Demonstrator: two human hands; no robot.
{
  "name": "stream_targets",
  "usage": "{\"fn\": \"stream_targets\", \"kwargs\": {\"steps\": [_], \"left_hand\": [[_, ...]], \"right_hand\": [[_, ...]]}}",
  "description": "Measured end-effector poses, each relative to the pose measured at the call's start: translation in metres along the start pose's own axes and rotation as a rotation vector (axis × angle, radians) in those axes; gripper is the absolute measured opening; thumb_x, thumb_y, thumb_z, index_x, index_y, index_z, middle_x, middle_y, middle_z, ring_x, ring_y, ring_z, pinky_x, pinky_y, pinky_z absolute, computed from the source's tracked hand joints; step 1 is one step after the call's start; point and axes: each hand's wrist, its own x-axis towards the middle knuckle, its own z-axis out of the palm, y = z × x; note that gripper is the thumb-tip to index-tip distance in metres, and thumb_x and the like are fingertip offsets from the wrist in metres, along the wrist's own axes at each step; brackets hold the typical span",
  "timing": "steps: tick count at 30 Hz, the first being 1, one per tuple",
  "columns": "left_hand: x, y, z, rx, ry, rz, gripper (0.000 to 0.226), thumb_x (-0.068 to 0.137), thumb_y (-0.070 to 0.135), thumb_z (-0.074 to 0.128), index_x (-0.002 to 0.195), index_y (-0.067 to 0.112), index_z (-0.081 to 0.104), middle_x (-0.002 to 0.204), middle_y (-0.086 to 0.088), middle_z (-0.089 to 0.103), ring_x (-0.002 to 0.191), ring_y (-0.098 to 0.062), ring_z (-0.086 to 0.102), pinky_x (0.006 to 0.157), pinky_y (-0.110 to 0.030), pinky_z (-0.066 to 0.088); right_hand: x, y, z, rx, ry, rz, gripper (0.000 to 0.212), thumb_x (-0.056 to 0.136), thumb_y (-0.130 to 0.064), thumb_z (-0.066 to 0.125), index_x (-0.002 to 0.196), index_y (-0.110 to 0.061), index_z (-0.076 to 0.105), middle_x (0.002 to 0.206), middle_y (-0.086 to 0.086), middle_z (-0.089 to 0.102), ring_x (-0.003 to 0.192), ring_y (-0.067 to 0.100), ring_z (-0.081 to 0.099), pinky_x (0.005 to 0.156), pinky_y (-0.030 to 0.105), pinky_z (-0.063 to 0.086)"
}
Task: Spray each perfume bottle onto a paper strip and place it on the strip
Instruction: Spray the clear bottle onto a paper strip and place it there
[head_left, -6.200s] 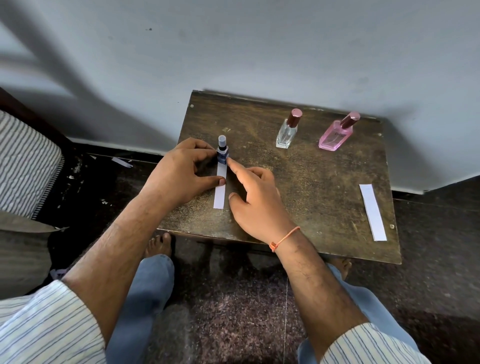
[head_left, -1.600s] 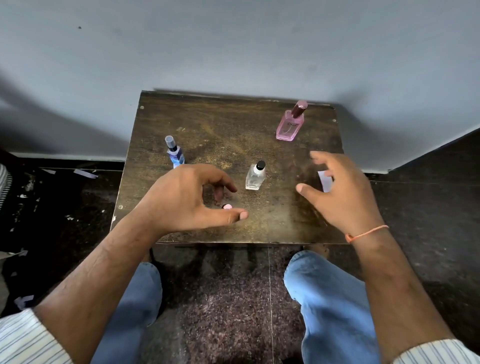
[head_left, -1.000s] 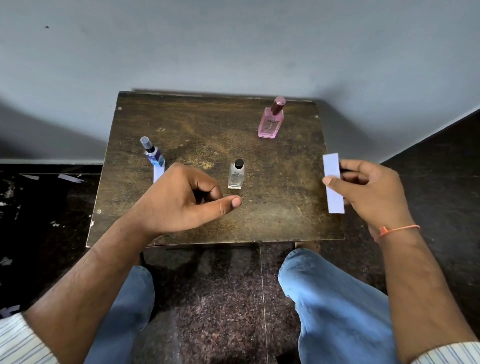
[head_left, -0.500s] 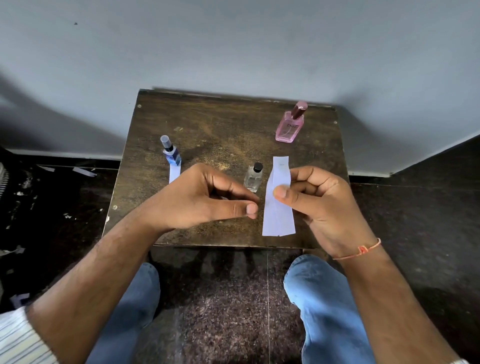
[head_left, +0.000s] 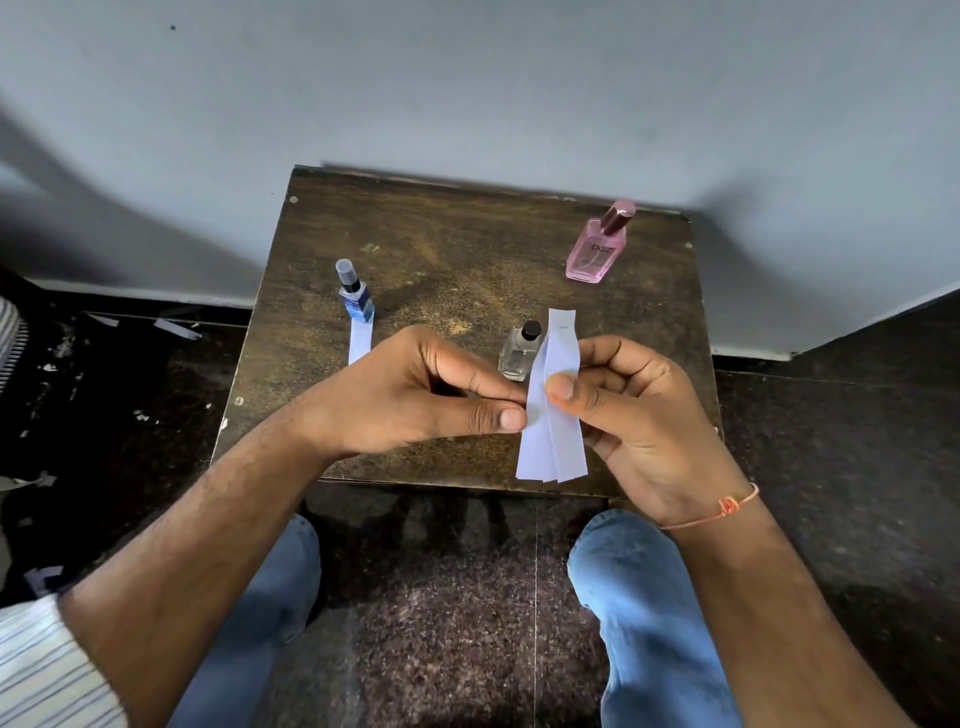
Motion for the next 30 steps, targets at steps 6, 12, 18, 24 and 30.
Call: {"fn": "stream_targets", "kwargs": {"steps": [6, 12, 18, 24, 30], "left_hand": [[0.000, 0.001, 0.002, 0.014, 0.023, 0.020, 0.030, 0.095, 0.012, 0.075, 0.121, -0.002, 0.078, 0.118, -0.016, 0.082, 0.110, -0.037, 0.079, 0.099, -0.050, 0.064], [0.000, 0.002, 0.001, 0.075, -0.009, 0.013, 0.026, 0.102, 0.024, 0.075, 0.119, 0.005, 0.082, 0.106, -0.035, 0.078, 0.087, -0.057, 0.072, 0.082, -0.067, 0.062], [-0.001, 0.005, -0.001, 0.099, 0.054, 0.032, 0.017, 0.096, 0.020, 0.080, 0.110, 0.012, 0.085, 0.094, -0.026, 0.081, 0.076, -0.058, 0.067, 0.064, -0.064, 0.055], [-0.002, 0.009, 0.001, 0.081, 0.163, 0.016, 0.017, 0.083, 0.022, 0.087, 0.095, 0.010, 0.087, 0.087, -0.015, 0.084, 0.073, -0.054, 0.069, 0.061, -0.060, 0.057], [-0.003, 0.010, -0.002, 0.095, 0.194, 0.003, 0.014, 0.078, 0.023, 0.089, 0.087, 0.012, 0.086, 0.079, -0.014, 0.081, 0.065, -0.024, 0.068, 0.063, -0.033, 0.054]], "right_hand": [[-0.002, -0.001, 0.000, 0.091, -0.035, 0.007, 0.025, 0.057, -0.019, 0.088, 0.081, -0.024, 0.084, 0.082, 0.003, 0.082, 0.075, 0.015, 0.079, 0.071, 0.031, 0.067], [0.000, 0.000, 0.001, 0.051, -0.020, -0.027, 0.030, 0.058, -0.020, 0.088, 0.088, -0.023, 0.084, 0.085, 0.006, 0.083, 0.077, 0.017, 0.080, 0.073, 0.039, 0.067], [-0.001, 0.001, 0.004, -0.046, -0.023, -0.081, 0.043, 0.071, -0.013, 0.081, 0.113, -0.014, 0.073, 0.088, 0.001, 0.083, 0.083, 0.016, 0.079, 0.074, 0.038, 0.064], [-0.001, 0.001, 0.002, -0.051, -0.023, -0.084, 0.047, 0.069, -0.015, 0.084, 0.115, -0.012, 0.074, 0.094, 0.004, 0.083, 0.089, 0.017, 0.079, 0.075, 0.035, 0.066], [-0.001, 0.004, 0.000, -0.064, -0.005, -0.092, 0.042, 0.066, -0.021, 0.090, 0.107, -0.019, 0.082, 0.087, 0.005, 0.080, 0.083, 0.018, 0.075, 0.080, 0.041, 0.056]]}}
